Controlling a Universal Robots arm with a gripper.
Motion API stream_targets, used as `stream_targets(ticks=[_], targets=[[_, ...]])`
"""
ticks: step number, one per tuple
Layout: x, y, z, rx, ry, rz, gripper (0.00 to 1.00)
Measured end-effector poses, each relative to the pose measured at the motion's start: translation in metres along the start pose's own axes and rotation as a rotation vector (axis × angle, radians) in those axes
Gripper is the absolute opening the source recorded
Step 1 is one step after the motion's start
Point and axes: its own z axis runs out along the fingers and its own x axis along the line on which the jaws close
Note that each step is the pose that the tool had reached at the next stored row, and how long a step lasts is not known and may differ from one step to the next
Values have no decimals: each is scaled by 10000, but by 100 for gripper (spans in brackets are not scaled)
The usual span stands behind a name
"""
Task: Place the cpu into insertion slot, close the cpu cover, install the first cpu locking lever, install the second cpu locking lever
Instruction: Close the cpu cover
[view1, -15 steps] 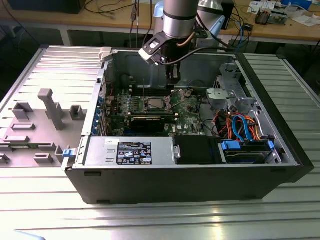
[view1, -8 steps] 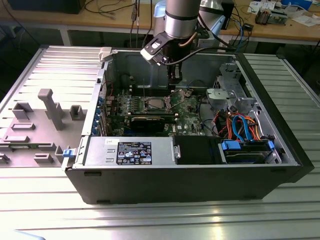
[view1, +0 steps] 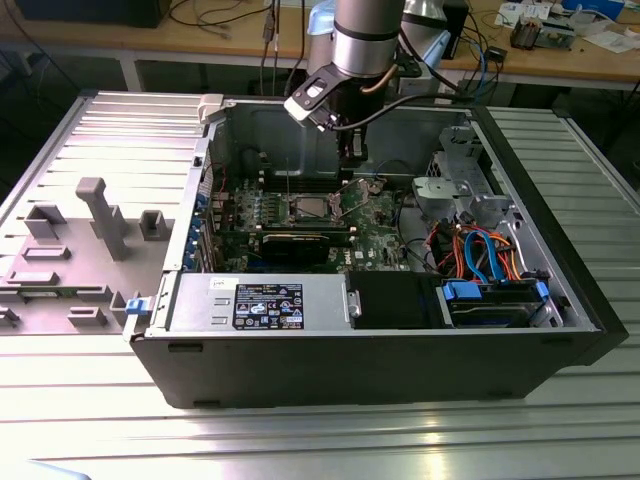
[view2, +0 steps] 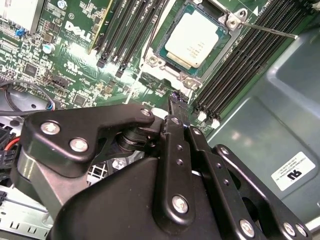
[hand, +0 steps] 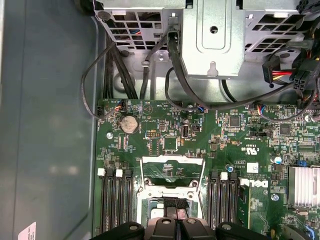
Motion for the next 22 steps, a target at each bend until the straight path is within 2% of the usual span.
stream_targets(ticks=[22], targets=[[-2, 57, 0, 1, 0, -22, 11]])
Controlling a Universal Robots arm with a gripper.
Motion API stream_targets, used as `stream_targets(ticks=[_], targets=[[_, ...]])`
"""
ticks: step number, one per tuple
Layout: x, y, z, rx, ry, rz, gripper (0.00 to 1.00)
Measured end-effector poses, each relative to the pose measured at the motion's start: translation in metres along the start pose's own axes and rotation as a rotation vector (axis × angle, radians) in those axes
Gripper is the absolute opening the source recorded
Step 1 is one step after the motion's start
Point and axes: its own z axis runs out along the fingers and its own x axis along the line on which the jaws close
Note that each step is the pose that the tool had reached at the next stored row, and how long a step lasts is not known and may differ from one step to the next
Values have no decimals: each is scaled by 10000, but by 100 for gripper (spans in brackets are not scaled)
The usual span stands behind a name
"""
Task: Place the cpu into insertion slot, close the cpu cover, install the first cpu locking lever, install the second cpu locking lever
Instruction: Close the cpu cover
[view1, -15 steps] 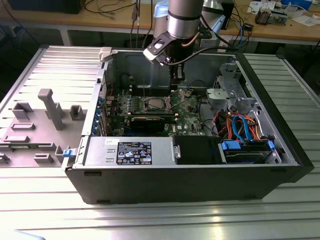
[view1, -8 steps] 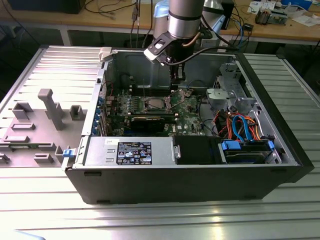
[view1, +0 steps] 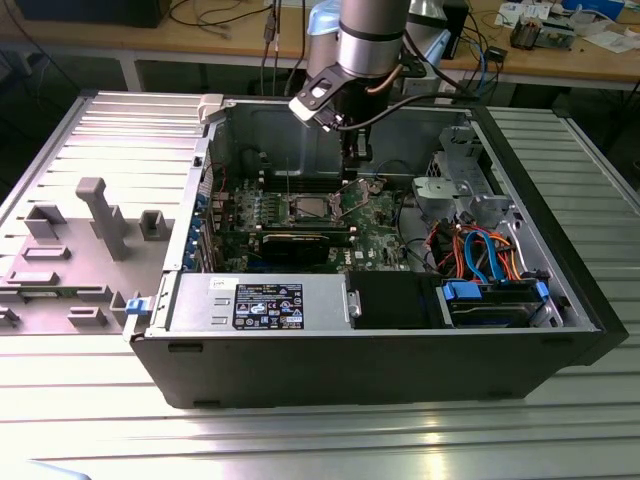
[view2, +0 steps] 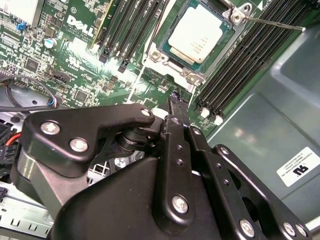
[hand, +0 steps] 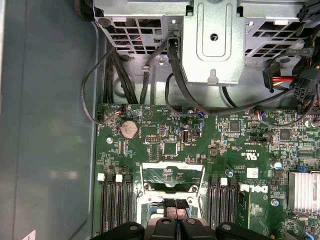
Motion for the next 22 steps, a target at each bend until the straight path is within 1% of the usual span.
stream_targets(ticks=[22], targets=[[-2, 52, 0, 0, 1, 0, 11]])
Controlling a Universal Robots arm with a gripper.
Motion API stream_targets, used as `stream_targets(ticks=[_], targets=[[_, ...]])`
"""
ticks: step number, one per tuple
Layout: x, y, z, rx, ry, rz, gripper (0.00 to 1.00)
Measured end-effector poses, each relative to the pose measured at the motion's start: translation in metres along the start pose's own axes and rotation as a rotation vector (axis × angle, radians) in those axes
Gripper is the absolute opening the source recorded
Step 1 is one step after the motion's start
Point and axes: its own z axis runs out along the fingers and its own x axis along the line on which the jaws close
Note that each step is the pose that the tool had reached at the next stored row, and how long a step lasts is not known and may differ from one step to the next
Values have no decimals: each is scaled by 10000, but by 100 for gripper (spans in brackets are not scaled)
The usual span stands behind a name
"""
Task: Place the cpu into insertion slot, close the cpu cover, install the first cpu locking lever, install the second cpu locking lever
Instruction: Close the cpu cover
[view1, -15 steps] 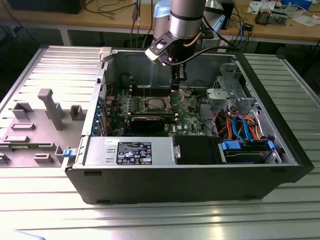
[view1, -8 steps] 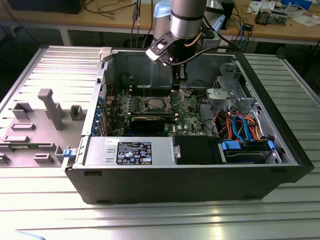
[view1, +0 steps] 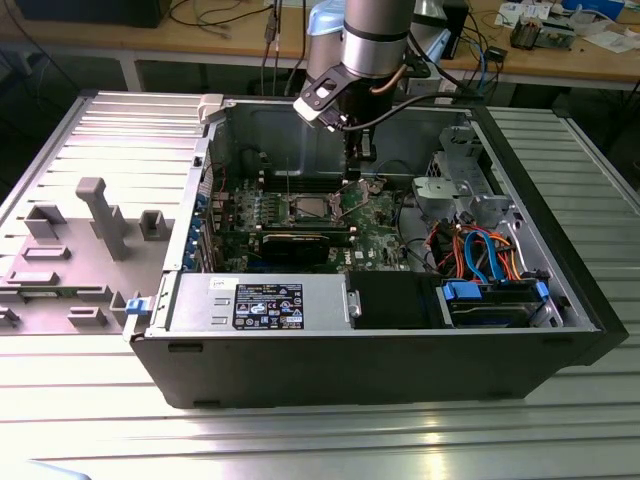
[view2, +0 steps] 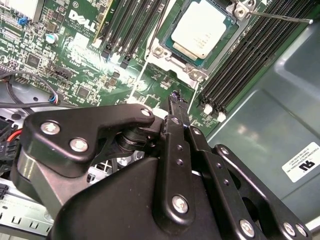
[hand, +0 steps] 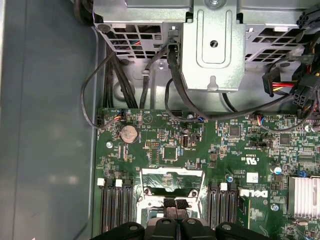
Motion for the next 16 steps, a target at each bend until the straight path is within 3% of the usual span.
stream_targets(ticks=[16], targets=[[-2, 57, 0, 0, 0, -1, 11]])
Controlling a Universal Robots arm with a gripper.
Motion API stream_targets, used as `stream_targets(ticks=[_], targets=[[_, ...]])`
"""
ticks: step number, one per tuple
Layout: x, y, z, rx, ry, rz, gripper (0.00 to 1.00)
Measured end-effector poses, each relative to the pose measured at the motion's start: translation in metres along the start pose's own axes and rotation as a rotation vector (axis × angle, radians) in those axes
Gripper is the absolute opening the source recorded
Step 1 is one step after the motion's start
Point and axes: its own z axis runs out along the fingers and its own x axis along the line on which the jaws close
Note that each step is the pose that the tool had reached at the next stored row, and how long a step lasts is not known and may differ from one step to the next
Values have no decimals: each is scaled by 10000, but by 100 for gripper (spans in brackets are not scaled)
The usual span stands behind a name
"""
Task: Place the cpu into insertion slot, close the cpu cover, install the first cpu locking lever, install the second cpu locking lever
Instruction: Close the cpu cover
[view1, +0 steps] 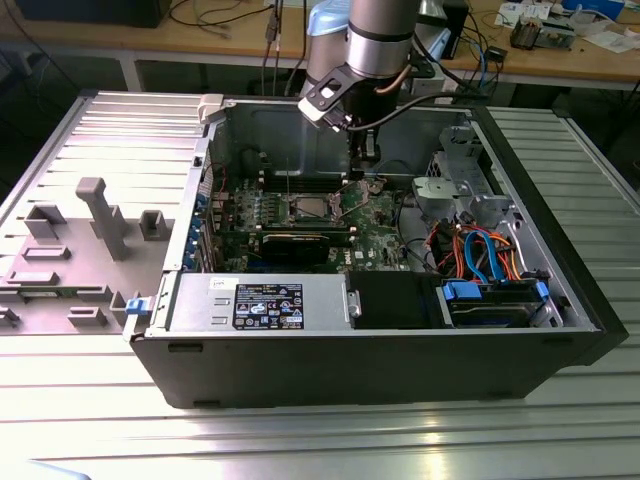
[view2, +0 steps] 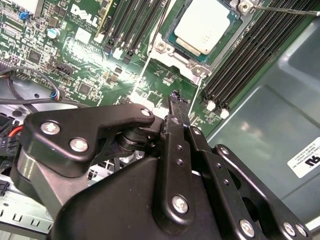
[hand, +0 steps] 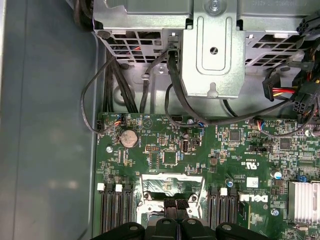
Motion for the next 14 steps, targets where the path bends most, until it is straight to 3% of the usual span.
stream_targets(ticks=[7, 14], targets=[[-1, 25, 0, 0, 0, -6, 11], [-3, 106, 1, 1, 0, -25, 11]])
